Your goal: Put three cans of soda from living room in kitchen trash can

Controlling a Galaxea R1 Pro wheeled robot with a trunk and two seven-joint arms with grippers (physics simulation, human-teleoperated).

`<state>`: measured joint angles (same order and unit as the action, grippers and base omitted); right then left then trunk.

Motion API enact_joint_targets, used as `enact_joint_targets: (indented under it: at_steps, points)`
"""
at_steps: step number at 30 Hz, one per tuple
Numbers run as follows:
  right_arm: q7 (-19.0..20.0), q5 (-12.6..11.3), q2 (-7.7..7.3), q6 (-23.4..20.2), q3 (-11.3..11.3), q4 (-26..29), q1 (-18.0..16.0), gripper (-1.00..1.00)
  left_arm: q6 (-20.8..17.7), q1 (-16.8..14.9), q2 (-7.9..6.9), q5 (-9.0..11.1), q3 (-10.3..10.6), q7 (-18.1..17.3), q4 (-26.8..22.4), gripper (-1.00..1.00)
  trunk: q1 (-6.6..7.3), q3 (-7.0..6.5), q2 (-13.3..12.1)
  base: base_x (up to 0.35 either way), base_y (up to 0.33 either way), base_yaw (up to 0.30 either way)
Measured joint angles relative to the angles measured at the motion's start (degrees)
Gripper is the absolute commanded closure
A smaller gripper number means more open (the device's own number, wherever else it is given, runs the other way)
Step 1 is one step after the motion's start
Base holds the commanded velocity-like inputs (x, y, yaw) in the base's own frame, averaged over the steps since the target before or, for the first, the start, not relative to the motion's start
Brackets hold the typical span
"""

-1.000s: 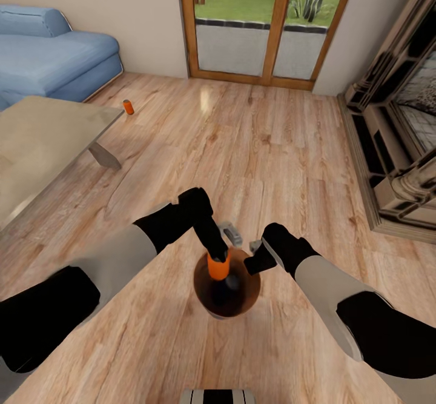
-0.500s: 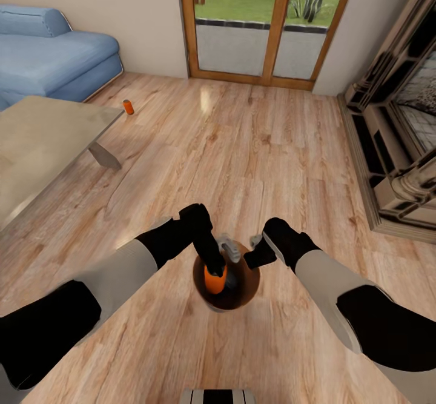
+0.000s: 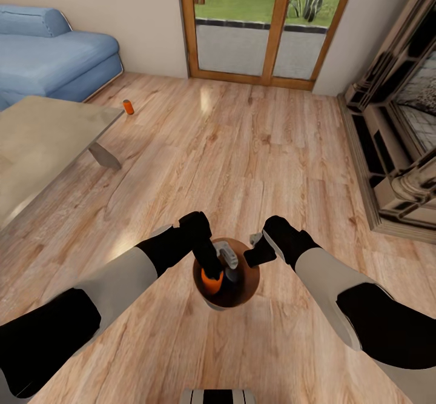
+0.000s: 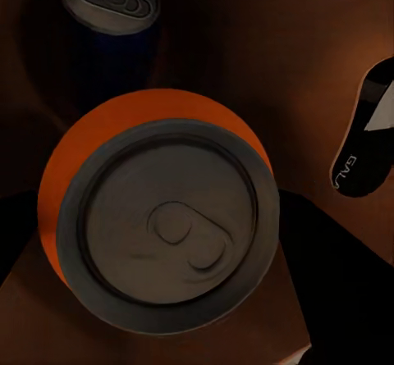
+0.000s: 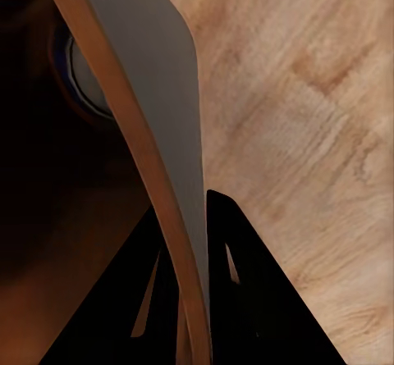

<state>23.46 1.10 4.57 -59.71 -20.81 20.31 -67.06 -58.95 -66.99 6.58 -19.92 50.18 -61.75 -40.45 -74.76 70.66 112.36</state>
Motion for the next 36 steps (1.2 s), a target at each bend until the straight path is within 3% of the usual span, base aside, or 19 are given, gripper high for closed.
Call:
enact_joint_targets:
  at_steps: [13,17,21,32,33,34,36]
  points:
    - [0.0,0.1,0.09,0.0,0.0,0.0,0.0,1.00,0.4,0.7,0.00,-0.1,0.0,0.6,0.6,1.00,0.00,0.00,0.0,0.000,0.000,0.000]
    - [0.1,-1.5,0.16,-0.2,0.1,0.0,0.0,1.00,0.4,0.7,0.09,0.6,-0.1,1.1,2.3,1.00,0.00,0.00,0.0,0.000,0.000,0.000]
    - [0.1,-1.5,0.18,-0.2,0.2,0.0,0.0,1.00,0.9,0.7,0.13,1.6,-0.2,2.5,3.1,1.00,0.00,0.00,0.0,0.000,0.000,0.000]
    - [0.2,-2.0,0.11,-0.3,0.2,0.0,0.0,1.00,1.6,0.7,0.23,1.8,-0.3,3.4,3.9,1.00,0.00,0.00,0.0,0.000,0.000,0.000]
    - [0.2,-2.0,0.11,-0.3,0.2,0.0,0.0,1.00,1.6,0.7,0.23,1.8,-0.3,3.4,3.9,-1.00,0.00,0.00,0.0,0.000,0.000,0.000]
    - [0.1,-1.5,0.09,-0.2,0.2,0.0,0.0,1.00,2.1,0.7,0.17,0.0,-0.1,3.4,3.9,-1.00,0.00,0.00,0.0,0.000,0.000,0.000]
    - [0.0,0.5,0.08,0.1,-0.1,-0.1,0.0,1.00,1.9,0.7,0.16,0.5,-0.1,3.3,3.9,-1.00,0.00,0.00,0.0,0.000,0.000,0.000]
